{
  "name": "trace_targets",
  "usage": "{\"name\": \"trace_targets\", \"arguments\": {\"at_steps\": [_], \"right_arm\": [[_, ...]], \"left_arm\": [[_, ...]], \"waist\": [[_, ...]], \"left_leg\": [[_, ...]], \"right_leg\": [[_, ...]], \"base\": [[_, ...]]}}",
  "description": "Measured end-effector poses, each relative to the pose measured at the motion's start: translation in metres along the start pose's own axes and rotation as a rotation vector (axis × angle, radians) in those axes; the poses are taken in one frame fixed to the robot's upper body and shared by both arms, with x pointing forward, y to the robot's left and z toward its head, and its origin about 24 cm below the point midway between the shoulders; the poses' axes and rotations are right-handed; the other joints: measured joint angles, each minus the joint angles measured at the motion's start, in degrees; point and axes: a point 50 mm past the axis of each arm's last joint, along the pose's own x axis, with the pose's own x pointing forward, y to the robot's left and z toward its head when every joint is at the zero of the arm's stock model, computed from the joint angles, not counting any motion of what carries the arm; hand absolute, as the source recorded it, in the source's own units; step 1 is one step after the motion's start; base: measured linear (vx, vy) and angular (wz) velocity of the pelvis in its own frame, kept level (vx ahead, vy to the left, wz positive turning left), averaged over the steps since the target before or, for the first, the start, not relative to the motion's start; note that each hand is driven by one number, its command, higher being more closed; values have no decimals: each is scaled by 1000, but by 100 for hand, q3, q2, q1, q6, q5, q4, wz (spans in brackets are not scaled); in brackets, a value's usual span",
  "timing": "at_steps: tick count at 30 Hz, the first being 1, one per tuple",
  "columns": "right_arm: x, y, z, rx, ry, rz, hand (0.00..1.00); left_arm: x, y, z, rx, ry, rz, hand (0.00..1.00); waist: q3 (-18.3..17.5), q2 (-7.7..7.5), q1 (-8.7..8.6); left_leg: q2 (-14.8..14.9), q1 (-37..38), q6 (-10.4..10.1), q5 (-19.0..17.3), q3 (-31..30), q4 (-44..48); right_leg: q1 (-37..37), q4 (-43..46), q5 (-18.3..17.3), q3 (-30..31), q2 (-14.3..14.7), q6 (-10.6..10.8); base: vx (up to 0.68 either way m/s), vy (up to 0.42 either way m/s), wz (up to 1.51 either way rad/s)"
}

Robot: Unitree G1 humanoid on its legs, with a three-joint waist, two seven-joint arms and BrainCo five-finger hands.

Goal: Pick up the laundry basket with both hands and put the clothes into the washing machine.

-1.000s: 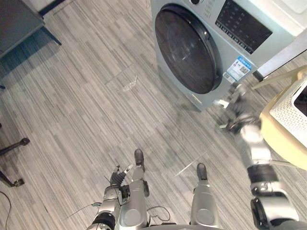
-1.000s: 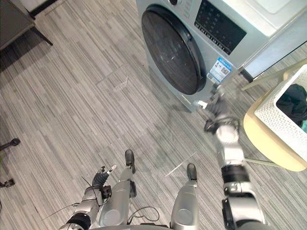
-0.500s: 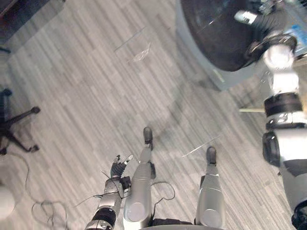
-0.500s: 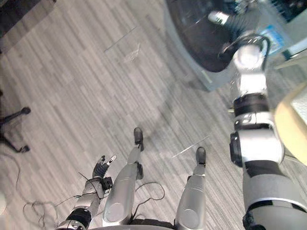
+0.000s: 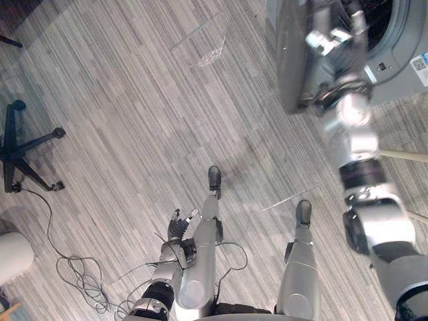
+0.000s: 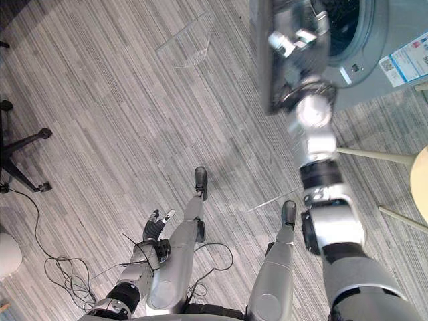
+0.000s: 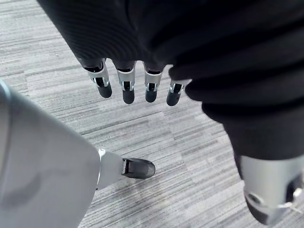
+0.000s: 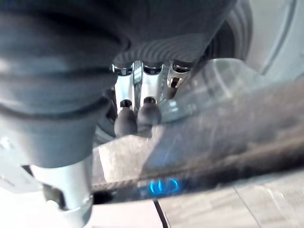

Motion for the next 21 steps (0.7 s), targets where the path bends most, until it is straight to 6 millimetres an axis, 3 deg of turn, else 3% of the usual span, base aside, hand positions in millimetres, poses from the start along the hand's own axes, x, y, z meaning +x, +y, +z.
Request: {"name": "trace_targets", "arguments": {"at_steps": [2, 5, 7, 9, 10, 11, 13, 14, 16, 17, 21], "right_arm": [[-22, 36, -27, 47, 84, 158, 0], [-74, 98, -62, 175, 211, 404, 0], [-88, 102, -69, 235, 235, 418, 0], [-106, 95, -79, 309, 279, 384, 0], [-118, 88, -84, 364, 296, 353, 0], [-129, 77, -89, 390, 311, 316, 0], [-148, 53, -98, 409, 335, 218, 0], [-157, 43, -102, 411, 347, 173, 0], [-189, 1, -120, 377, 433, 5, 0], [-197, -5, -123, 368, 454, -22, 0], [-248, -42, -143, 313, 590, -211, 0]], "left_arm": [[0, 3, 0, -11, 3, 16, 0], [2, 9, 1, -10, 10, 44, 0], [4, 11, 3, 17, 6, 50, 0], [5, 18, 5, 49, 8, 68, 0], [6, 24, 7, 67, -1, 79, 0], [8, 30, 11, 85, -10, 89, 0], [14, 33, 25, 113, -41, 92, 0], [16, 33, 30, 120, -52, 90, 0], [24, 33, 58, 167, -133, 88, 0], [26, 34, 65, 181, -150, 91, 0], [40, 45, 121, 240, -263, 135, 0]], "waist": [[1, -11, -27], [-18, -173, -121], [-58, -296, -116], [-183, -547, -126], [-287, -743, -162], [-388, -925, -290], [-505, -1128, -459], [-518, -1151, -502], [-595, -1278, -716], [-602, -1289, -765], [-701, -1448, -1112]], "left_leg": [[4, 83, -3, -2, -4, 0], [9, 191, -13, -10, -13, 0], [-2, 249, -20, -17, -15, 0], [-5, 321, -63, -89, 48, -2], [2, 350, -54, -157, 119, -3], [5, 358, -47, -177, 180, -3], [30, 372, -42, -207, 319, -6], [42, 387, -42, -207, 365, -6], [96, 447, -48, -211, 609, -24], [113, 453, -49, -211, 650, -38], [336, 479, -129, -243, 1093, -40]], "right_leg": [[115, 0, -50, -23, 4, -10], [277, 0, -68, -104, 9, -33], [342, 5, -68, -127, -1, -33], [369, 1, -68, -77, -13, -33], [349, -14, -70, 16, -14, -32], [326, -45, -84, 62, -19, -43], [281, -136, -97, 223, -11, -47], [265, -132, -109, 289, -1, -68], [129, -126, -122, 572, 31, -47], [98, -126, -118, 656, 54, -50], [-184, -235, 107, 1125, 229, -76]], "base": [[49, -42, 7], [28, -35, 11], [1, -3, 6], [-31, 9, -11], [-41, 2, -25], [-56, -4, -26], [-59, -8, -31], [-64, -12, -40], [-61, -23, -48], [-51, -39, -58], [-17, -59, -62]]}}
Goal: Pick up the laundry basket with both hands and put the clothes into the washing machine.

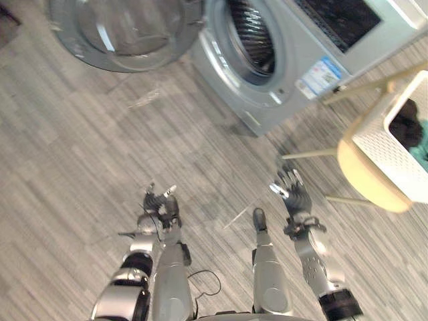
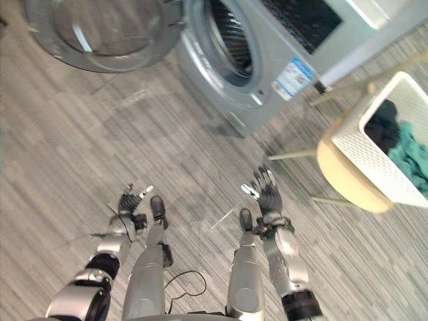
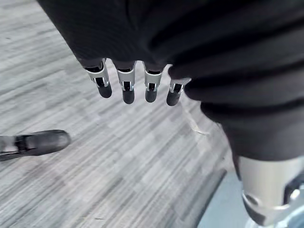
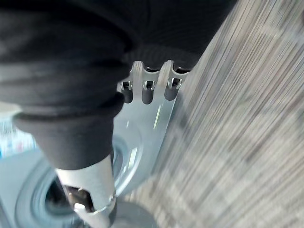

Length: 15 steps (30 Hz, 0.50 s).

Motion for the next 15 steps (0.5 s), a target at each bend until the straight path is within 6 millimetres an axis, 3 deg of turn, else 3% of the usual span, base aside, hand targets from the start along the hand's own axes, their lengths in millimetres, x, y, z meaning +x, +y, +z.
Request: {"name": "trace_targets", "arguments": {"at_steps": [2, 6, 9, 11, 15], "right_arm": [[-16, -23, -26, 16, 95, -120, 0], [-46, -45, -62, 108, 220, -275, 0], [-70, -61, -78, 158, 275, -388, 0], [-91, -76, -91, 190, 320, -492, 0], [-112, -89, -110, 247, 397, -623, 0]], "left_arm": [[14, 15, 28, 8, -48, 44, 0], [28, 29, 75, -32, -141, 82, 0], [33, 32, 111, -139, -205, 91, 0], [35, 36, 139, -304, -249, 98, 0], [30, 42, 175, -548, -340, 92, 0]], "waist": [[-49, -78, -169], [-58, -95, -467], [-58, -95, -464], [-63, -102, -419], [-63, -102, -405]], "left_leg": [[149, 29, -30, -10, 293, -1], [362, 86, -88, -4, 678, -3], [574, 116, -184, -49, 903, -6], [808, 180, -298, -153, 1193, -7], [1074, 158, -290, -161, 1583, -7]], "right_leg": [[-150, -115, 174, 301, 131, -29], [-290, -240, 328, 629, 315, -61], [-396, -289, 435, 805, 513, -96], [-480, -289, 515, 931, 715, -144], [-559, -289, 560, 919, 866, -200]], "base": [[11, -76, -68], [29, -64, -50], [23, -83, -51], [9, -67, -47], [5, -39, -16]]}}
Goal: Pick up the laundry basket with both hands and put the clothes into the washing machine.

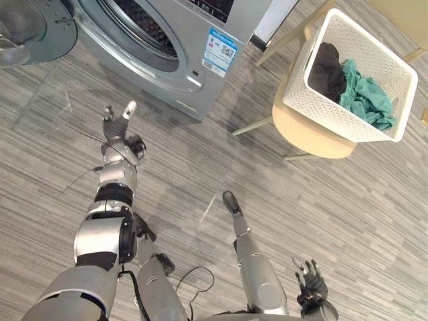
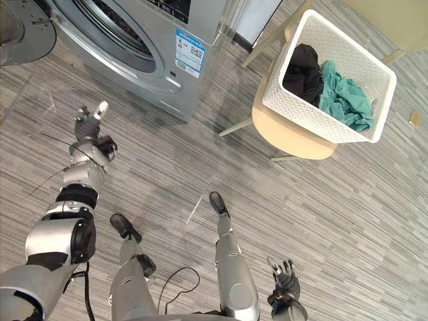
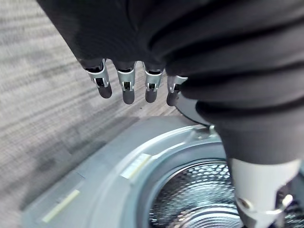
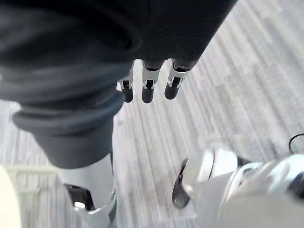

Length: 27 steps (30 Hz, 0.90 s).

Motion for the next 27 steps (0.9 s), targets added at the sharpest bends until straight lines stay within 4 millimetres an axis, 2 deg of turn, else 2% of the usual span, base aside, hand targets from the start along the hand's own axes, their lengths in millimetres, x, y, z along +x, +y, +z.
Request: {"name": "trace_targets", "arguments": {"at_steps": [2, 4, 7, 11, 16, 21, 27], "right_arm": [[-1, -12, -6, 37, 39, -69, 0], [-1, -15, -5, 76, 37, -86, 0], [-1, -16, -3, 107, 33, -93, 0], [1, -13, 0, 124, 23, -79, 0], [2, -7, 9, 127, -13, -51, 0], [3, -6, 11, 128, -21, -46, 0], [3, -9, 13, 132, -24, -57, 0]], "left_arm": [[2, -4, 15, -177, -35, 21, 0], [4, -3, 23, -290, -47, 41, 0], [6, -1, 35, -432, -68, 55, 0], [6, 4, 40, -557, -79, 78, 0], [8, 13, 43, -677, -75, 117, 0], [10, 24, 61, -784, -132, 137, 0], [11, 37, 65, -882, -151, 199, 0]], "waist": [[0, 1, 16], [1, 2, 35], [1, 5, 184], [1, 7, 334], [1, 7, 497], [1, 7, 507], [1, 7, 640]], "left_leg": [[58, -9, -39, 37, 93, 1], [51, -13, -46, 66, 113, 2], [45, -34, 7, 145, 129, 4], [34, -157, -11, 348, 100, 40], [33, -218, -1, 357, 92, 42], [46, -429, -13, 319, 44, 36], [48, -459, 25, 349, 54, 41]], "right_leg": [[-7, 1, 3, -10, 29, -3], [-7, 10, 3, -18, 14, -4], [-6, 14, 3, -41, 0, -4], [-6, 14, 3, -171, -31, -4], [-6, 13, 3, -228, -27, -3], [-63, 2, 0, -450, -26, -3], [-54, 6, -1, -495, -34, -3]], "base": [[5, -18, -1], [3, -5, 2], [11, -11, 5], [14, -11, 17], [-12, -3, 9], [-47, -6, 17], [-43, -2, 5]]}}
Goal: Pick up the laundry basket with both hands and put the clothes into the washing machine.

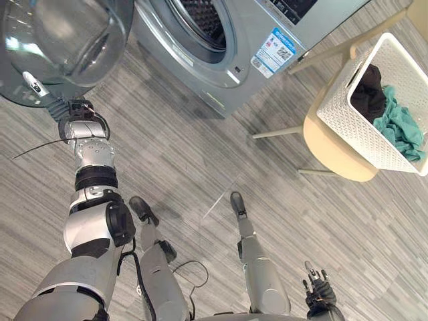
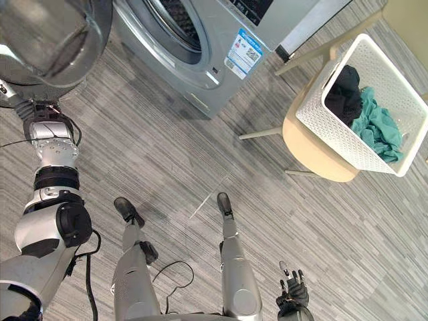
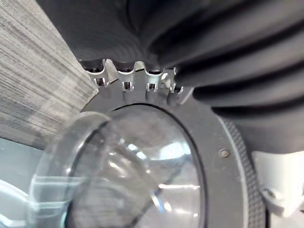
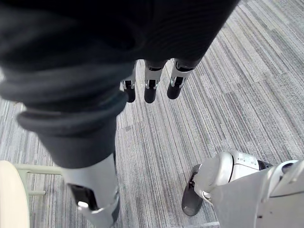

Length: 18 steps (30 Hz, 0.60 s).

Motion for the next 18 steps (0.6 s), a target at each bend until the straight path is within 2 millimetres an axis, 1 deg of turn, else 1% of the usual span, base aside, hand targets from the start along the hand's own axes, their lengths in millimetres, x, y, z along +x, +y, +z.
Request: {"name": "trace_targets", "arguments": {"at_steps": [2, 4, 9, 12, 15, 17, 18], "right_arm": [[0, -1, 1, -3, 3, -3, 0], [0, -2, 2, -5, 1, -6, 0], [1, -6, 6, 3, -11, -19, 0], [1, -8, 10, 3, -23, -26, 0], [2, -10, 13, 0, -31, -30, 0], [2, -11, 14, 1, -38, -33, 0], [2, -12, 15, 4, -42, -38, 0]], "left_arm": [[2, -1, 9, -11, -23, -2, 0], [3, -3, 13, -34, -33, -7, 0], [4, -4, 15, -70, -30, -8, 0], [6, -5, 23, -81, -48, -11, 0], [7, -10, 34, -112, -77, -23, 0], [9, -14, 44, -141, -102, -34, 0], [9, -18, 52, -161, -127, -48, 0]], "waist": [[0, 0, -2], [0, 0, 0], [0, -1, 3], [-1, -1, 1], [-1, -1, 2], [-1, -2, 2], [-1, -2, 4]], "left_leg": [[0, -22, 9, 7, -5, 1], [1, -32, 29, 25, -9, 3], [4, -18, 58, 57, -24, 6], [17, -3, 50, 60, -13, 8], [25, 9, 37, 49, 7, 9], [29, 8, 36, 48, 14, 9], [29, 3, 36, 48, 17, 10]], "right_leg": [[0, 0, 0, -18, -2, 0], [2, -1, 0, -35, -2, 0], [40, -2, 0, -70, 0, 0], [42, -6, 0, -56, 14, 0], [38, -8, 0, -33, 23, 0], [27, -9, 0, -27, 26, 0], [16, -8, 0, -20, 27, 0]], "base": [[-28, -11, 5], [-38, -18, 5], [-19, -13, 2], [-21, -21, -3], [-25, -28, -4], [-32, -34, -3], [0, 0, 0]]}}
